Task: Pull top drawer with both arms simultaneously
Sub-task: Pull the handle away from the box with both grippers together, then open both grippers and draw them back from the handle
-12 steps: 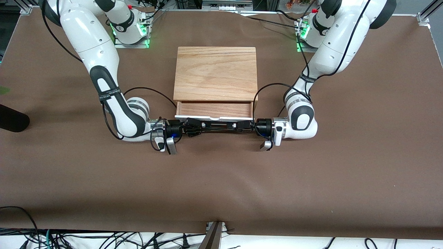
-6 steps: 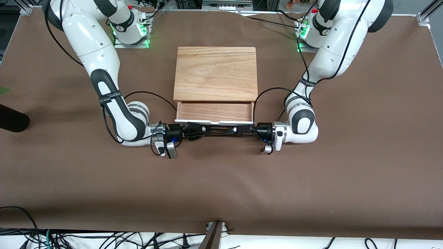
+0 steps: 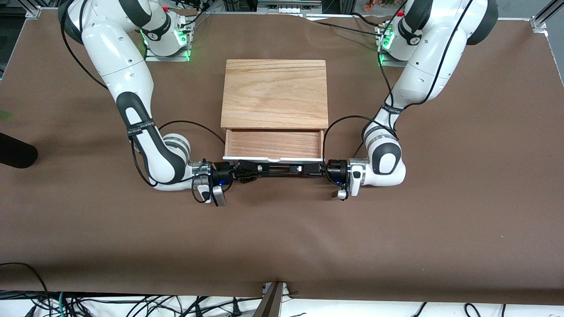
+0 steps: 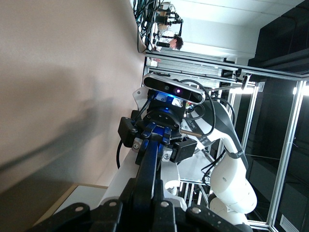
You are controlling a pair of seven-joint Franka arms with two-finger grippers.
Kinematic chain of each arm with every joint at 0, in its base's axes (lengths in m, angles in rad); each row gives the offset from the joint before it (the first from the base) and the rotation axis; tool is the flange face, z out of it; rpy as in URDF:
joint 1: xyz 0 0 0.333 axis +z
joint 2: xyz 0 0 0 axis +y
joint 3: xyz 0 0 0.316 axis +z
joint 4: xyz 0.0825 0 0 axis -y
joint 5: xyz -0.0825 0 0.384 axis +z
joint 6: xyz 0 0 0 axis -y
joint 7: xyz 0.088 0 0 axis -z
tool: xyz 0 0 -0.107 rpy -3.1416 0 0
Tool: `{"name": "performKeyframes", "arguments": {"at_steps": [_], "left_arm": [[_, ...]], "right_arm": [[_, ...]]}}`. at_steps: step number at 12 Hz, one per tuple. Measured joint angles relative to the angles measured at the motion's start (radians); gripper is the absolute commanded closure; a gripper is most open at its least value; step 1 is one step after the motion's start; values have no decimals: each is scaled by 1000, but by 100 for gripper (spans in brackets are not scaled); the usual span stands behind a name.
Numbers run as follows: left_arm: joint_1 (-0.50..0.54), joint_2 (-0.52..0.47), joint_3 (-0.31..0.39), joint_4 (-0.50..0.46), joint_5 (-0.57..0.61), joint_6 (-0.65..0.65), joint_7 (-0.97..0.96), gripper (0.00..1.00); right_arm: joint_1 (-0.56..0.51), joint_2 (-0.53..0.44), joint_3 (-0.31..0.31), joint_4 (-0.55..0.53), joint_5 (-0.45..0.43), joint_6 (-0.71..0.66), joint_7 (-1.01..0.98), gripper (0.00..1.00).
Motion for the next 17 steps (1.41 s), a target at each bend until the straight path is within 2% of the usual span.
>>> {"name": "performKeyframes", "arguments": {"at_steps": [1, 3, 4, 5, 7, 8, 9, 10, 11, 12, 14, 17], "left_arm": [[0, 3, 1, 4, 0, -1, -3, 100], [-1, 6, 3, 10, 0, -1, -5, 77], [-1, 6, 4, 12, 0, 0, -7, 68], [1, 6, 11, 12, 0, -1, -31, 67], [14, 6, 36, 12, 0, 1, -74, 32], [19, 12, 54, 6, 5, 22, -84, 22], [21, 27, 70, -5, 14, 34, -84, 0], [23, 40, 74, -14, 16, 34, -83, 0], [23, 46, 73, -18, 16, 34, -83, 0], [23, 45, 73, -19, 18, 34, -87, 0], [27, 37, 74, -14, 67, 34, -134, 0], [61, -15, 75, -1, 216, 35, -267, 0]], "right_arm": [[0, 4, 0, 6, -2, 0, 2, 100], [0, 12, 0, 19, -6, -2, 6, 100], [0, 17, 0, 28, -9, -4, 9, 100], [-1, 19, 0, 33, -10, -4, 13, 100], [-3, 20, 0, 43, -12, 4, 22, 100], [-11, 20, -1, 55, -7, 17, 27, 94], [-18, 20, 3, 66, -7, 18, 31, 75], [-17, 20, 3, 67, -7, 20, 32, 54], [-19, 20, 2, 75, 13, 60, 37, 39], [-30, 21, 1, 93, 27, 90, 49, 32], [-48, 21, 1, 115, 31, 94, 65, 29], [-47, 23, 1, 116, 31, 95, 68, 29]]}}
